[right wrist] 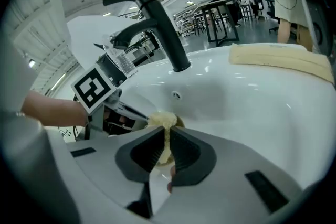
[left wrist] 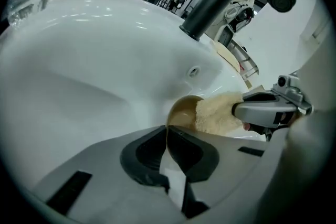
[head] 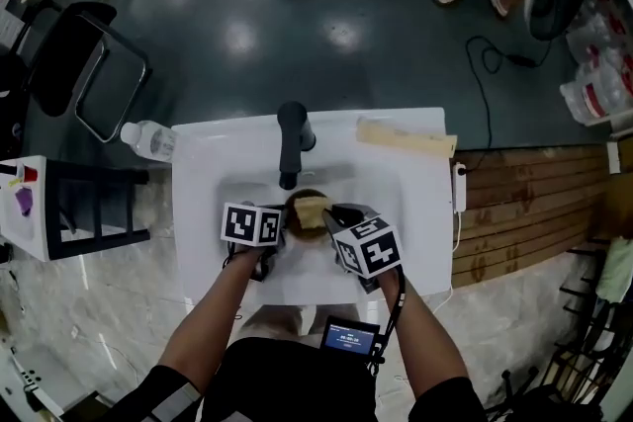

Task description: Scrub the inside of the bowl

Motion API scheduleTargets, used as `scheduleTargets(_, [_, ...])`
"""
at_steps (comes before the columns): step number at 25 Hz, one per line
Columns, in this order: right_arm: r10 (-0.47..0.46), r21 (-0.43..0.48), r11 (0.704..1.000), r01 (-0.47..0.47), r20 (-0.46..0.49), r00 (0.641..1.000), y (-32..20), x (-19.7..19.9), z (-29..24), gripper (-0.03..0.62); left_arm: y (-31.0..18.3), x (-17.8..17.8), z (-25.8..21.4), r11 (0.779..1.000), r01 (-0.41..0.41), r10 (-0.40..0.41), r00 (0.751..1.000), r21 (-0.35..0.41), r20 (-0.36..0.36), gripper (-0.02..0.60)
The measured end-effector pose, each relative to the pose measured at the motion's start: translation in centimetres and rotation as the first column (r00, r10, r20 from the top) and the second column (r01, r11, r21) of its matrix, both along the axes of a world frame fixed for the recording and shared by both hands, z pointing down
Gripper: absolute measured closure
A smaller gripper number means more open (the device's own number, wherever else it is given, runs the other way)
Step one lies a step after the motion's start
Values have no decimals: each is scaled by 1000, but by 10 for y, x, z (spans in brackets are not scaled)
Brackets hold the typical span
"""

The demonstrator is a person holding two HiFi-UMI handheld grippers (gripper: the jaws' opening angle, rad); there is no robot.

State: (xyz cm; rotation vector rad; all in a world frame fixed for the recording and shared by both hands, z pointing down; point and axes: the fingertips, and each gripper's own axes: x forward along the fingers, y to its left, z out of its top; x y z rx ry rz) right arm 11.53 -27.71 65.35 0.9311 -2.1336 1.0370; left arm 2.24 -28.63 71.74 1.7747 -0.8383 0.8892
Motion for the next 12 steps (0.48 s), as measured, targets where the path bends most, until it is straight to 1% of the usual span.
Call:
scheduleTargets(6, [-65, 5, 998, 66, -95, 993, -3, -7, 17, 557, -2, 1, -2, 1000, 27, -27, 1000, -6, -1, 568])
scheduleTargets(9, [-68, 5, 998, 70, -131, 989, -5, -8, 25, 557, 0, 1, -1, 999, 39, -39, 999, -15, -17, 568])
scheduleTargets(12, [-52, 6, 999, 54, -146, 988, -9, -10, 32, 557, 3, 2, 0, 999, 47, -48, 998, -24, -38, 569])
